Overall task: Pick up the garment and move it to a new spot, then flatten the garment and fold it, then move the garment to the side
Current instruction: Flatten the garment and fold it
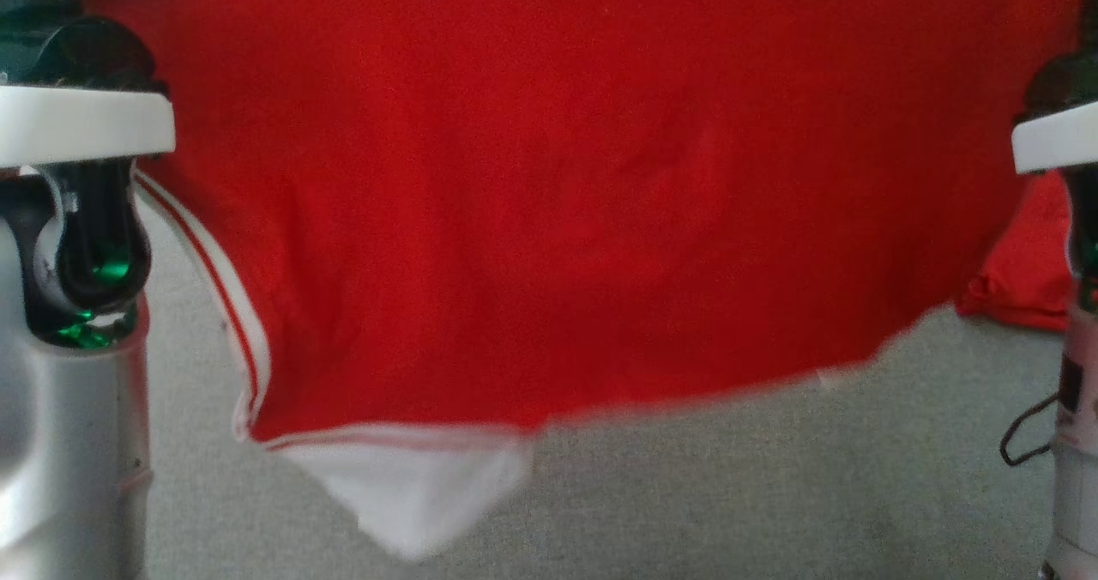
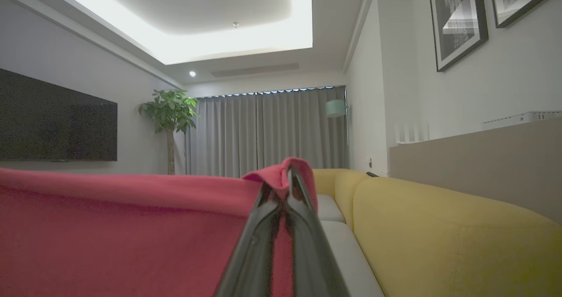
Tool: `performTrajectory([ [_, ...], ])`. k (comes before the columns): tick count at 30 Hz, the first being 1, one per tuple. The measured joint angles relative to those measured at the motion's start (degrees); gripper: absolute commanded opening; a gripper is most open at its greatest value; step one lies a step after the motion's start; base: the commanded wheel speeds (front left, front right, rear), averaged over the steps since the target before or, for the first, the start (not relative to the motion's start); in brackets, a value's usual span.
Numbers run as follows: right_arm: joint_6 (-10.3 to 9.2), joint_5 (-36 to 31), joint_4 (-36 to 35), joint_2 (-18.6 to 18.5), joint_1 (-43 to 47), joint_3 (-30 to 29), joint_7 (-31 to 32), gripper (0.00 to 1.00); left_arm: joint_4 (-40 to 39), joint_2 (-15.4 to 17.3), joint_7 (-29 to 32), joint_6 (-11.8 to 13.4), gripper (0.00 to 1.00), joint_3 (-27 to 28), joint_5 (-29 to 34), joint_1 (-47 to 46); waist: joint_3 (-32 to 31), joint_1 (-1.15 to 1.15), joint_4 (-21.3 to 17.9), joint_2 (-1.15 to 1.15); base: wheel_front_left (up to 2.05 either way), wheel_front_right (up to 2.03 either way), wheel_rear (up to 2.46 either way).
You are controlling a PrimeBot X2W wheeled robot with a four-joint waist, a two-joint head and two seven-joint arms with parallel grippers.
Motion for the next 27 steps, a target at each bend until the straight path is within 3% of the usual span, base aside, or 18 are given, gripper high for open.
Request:
performTrajectory([
  [5, 0.00, -2.9, -3.2, 2.4, 0.6, -2.2, 6.7, 0.00, 4.4, 1.6, 3.7, 0.2, 0.00, -0.2, -0.5, -1.3, 4.0, 0.01, 0.2, 0.00, 0.00, 0.00, 0.00],
  [10, 0.00, -4.7, 7.2, 2.8, -10.3, 0.1, 7.1, 0.00, 19.0, 4.2, 3.0, -2.3, 0.00, -0.5, 1.1, -12.7, 10.0, 0.02, 0.3, 0.00, 0.00, 0.00, 0.00],
  [15, 0.00, -9.7, 25.9, 0.8, -29.5, 4.0, -0.1, 0.00, 35.0, 5.5, -2.6, -4.3, 0.00, -0.9, 4.9, -30.8, 16.8, 0.04, 0.3, 0.00, 0.00, 0.00, 0.00],
  [19, 0.01, -14.9, 39.2, 1.2, -42.4, 2.7, -8.9, 0.00, 44.5, 5.7, -8.7, -5.8, 0.00, -2.4, 8.0, -42.5, 21.3, 0.04, 0.5, 0.00, 0.00, 0.00, 0.00],
  [22, 0.01, -17.8, 46.7, 1.5, -47.0, 0.6, -14.5, 0.00, 50.2, 5.1, -12.9, -6.9, 0.00, -3.8, 9.3, -46.7, 23.2, 0.04, 1.4, -0.01, 0.00, 0.00, 0.00],
  [27, 0.01, -20.1, 57.7, 1.9, -46.0, -0.2, -19.1, 0.00, 57.5, 3.4, -17.4, -9.1, 0.00, -6.3, 9.4, -45.5, 23.3, 0.01, 3.0, 0.00, 0.00, 0.00, 0.00],
])
